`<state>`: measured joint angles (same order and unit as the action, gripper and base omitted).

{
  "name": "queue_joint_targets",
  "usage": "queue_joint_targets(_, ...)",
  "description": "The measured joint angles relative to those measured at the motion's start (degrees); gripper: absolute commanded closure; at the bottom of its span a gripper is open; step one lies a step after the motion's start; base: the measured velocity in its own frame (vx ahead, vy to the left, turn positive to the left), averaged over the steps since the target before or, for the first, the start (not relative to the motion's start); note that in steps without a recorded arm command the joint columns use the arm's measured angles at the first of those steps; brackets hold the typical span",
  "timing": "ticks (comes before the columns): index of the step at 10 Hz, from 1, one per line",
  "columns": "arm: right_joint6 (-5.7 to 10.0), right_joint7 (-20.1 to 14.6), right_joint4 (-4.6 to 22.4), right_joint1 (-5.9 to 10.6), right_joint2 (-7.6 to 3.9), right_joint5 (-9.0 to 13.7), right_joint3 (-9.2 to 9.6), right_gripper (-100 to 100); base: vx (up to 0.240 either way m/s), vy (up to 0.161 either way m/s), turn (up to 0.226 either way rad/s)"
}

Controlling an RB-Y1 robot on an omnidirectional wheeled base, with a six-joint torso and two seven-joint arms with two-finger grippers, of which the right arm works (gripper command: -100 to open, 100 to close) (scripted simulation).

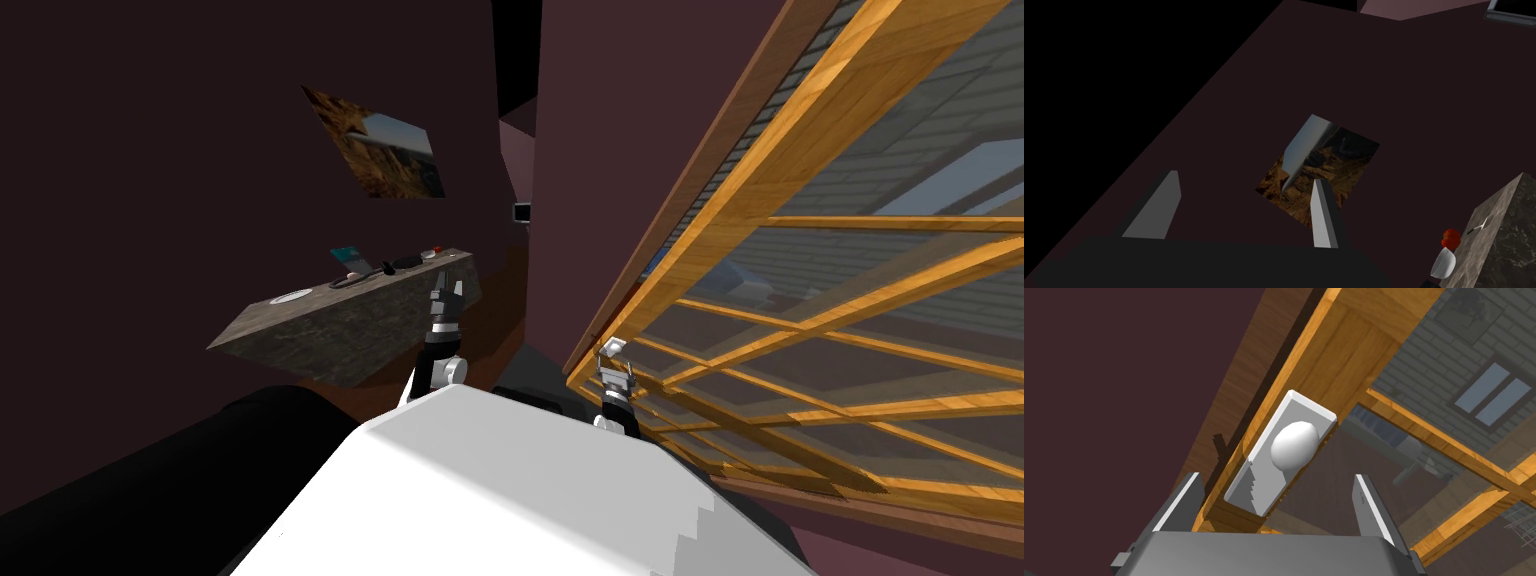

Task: Pull the door open

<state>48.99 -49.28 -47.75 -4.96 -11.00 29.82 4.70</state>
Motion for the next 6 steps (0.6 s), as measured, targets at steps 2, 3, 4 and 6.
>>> queue_joint_targets(2, 0.04, -2.98, -0.41, -0.19, -0.04, 1.58, 0.56, -100, -0.055, -0.010, 0.046)
queue_joint_targets(3, 0.11, -4.53, -0.48, -0.24, -0.05, 2.34, 0.83, -100, -0.045, -0.006, 0.025)
queue_joint_targets(4, 0.16, -5.63, -0.54, -0.27, -0.04, 2.74, 0.98, -100, -0.046, -0.013, 0.053)
queue_joint_targets(6, 0.34, -8.81, -0.70, -0.38, -0.07, 4.40, 1.59, -100, -0.060, -0.018, 0.058)
